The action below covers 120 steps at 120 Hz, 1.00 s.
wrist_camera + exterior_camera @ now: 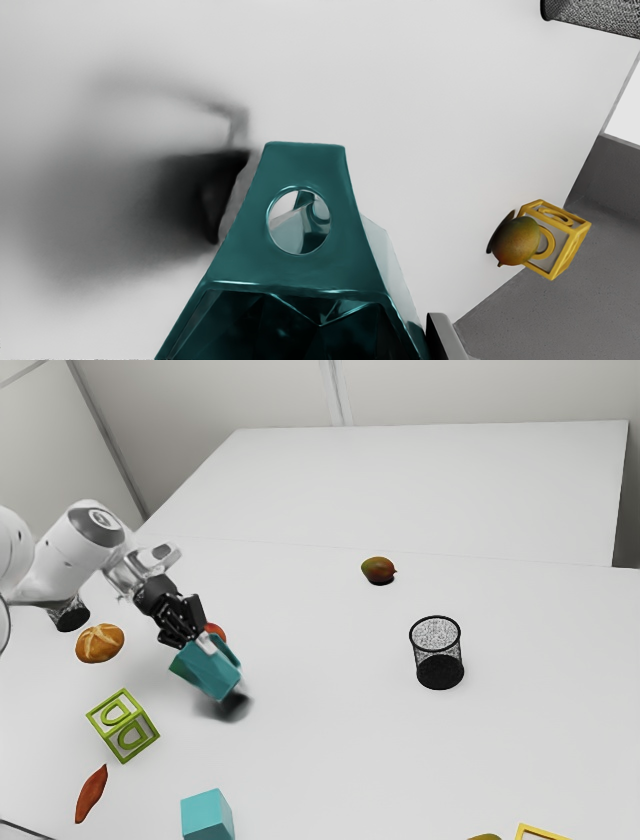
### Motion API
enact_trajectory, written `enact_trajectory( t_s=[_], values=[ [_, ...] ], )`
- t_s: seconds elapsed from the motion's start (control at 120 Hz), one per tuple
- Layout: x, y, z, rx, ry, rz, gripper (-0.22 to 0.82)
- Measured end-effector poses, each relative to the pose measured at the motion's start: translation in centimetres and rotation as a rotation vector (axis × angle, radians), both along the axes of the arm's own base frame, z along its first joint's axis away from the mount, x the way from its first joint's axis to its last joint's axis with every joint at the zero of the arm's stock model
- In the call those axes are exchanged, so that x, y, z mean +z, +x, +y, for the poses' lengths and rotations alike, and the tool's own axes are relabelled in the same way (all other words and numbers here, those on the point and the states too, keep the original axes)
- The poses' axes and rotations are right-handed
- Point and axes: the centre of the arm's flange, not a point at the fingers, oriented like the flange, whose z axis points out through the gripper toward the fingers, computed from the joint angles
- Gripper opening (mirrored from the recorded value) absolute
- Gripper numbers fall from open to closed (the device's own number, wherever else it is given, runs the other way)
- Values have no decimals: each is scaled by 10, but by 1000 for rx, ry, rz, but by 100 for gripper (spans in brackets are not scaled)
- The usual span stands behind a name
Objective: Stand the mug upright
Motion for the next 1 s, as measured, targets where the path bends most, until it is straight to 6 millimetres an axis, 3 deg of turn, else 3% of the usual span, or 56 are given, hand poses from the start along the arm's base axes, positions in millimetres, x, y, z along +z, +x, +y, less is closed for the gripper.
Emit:
enact_trajectory(
  t_s=[0.108,0.217,0.367,0.608,0.708,0.9,1.0],
  values=[
    [39,6,-23,-89,145,-105,-17],
    [60,11,-43,-182,307,-192,-17],
    [64,14,-83,-358,509,-274,-18],
    [43,19,-143,-586,714,-380,-18],
    [39,21,-149,-604,757,-414,-18],
    [32,26,-131,-544,795,-421,-17],
    [24,27,-133,-524,791,-407,-17]
  ],
)
